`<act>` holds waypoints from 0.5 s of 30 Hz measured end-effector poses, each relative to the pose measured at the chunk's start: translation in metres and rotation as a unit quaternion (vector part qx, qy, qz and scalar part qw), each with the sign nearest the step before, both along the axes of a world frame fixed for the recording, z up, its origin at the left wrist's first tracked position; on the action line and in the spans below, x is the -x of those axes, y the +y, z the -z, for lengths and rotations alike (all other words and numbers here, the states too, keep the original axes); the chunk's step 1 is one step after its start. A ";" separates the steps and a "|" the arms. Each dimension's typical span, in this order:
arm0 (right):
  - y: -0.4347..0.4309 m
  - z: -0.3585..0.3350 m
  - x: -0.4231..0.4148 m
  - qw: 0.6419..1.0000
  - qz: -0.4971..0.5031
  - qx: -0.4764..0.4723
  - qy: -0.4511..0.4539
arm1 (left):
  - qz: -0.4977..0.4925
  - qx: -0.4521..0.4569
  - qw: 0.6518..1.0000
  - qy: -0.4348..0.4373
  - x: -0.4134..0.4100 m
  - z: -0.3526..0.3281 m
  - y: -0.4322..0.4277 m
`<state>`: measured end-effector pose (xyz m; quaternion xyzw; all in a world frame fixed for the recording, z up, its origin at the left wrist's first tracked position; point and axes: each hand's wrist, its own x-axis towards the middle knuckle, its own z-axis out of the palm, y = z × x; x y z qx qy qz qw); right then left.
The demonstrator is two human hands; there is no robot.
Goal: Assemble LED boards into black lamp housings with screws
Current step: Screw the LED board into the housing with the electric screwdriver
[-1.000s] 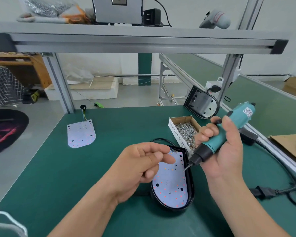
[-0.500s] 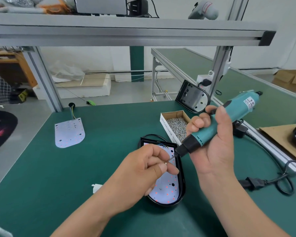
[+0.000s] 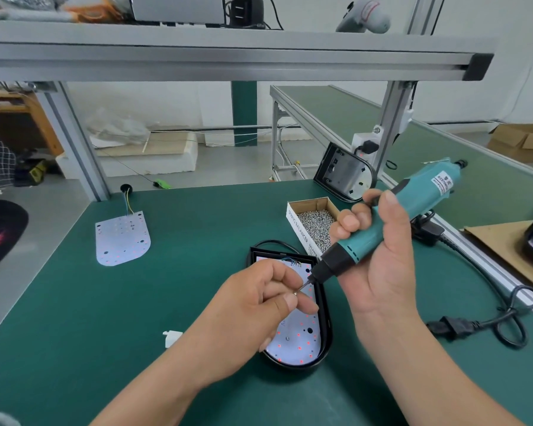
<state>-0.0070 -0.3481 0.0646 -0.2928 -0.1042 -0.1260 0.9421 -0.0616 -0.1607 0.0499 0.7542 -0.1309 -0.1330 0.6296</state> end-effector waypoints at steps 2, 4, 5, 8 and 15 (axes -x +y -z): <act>0.000 0.000 0.000 1.000 0.000 0.004 -0.001 | -0.003 0.002 1.000 0.002 0.000 0.000 -0.001; 0.000 0.001 0.000 1.000 -0.001 0.010 -0.003 | -0.007 0.000 1.000 0.000 0.000 0.000 -0.001; 0.000 0.001 0.001 1.000 -0.002 0.011 -0.004 | -0.009 -0.003 1.000 -0.001 0.000 0.000 -0.001; 0.000 0.001 0.001 1.000 -0.005 0.010 -0.008 | -0.007 -0.010 1.000 -0.004 0.000 0.000 -0.001; 0.000 0.001 0.002 1.000 0.002 0.010 -0.014 | -0.007 -0.017 1.000 0.001 0.000 0.000 0.000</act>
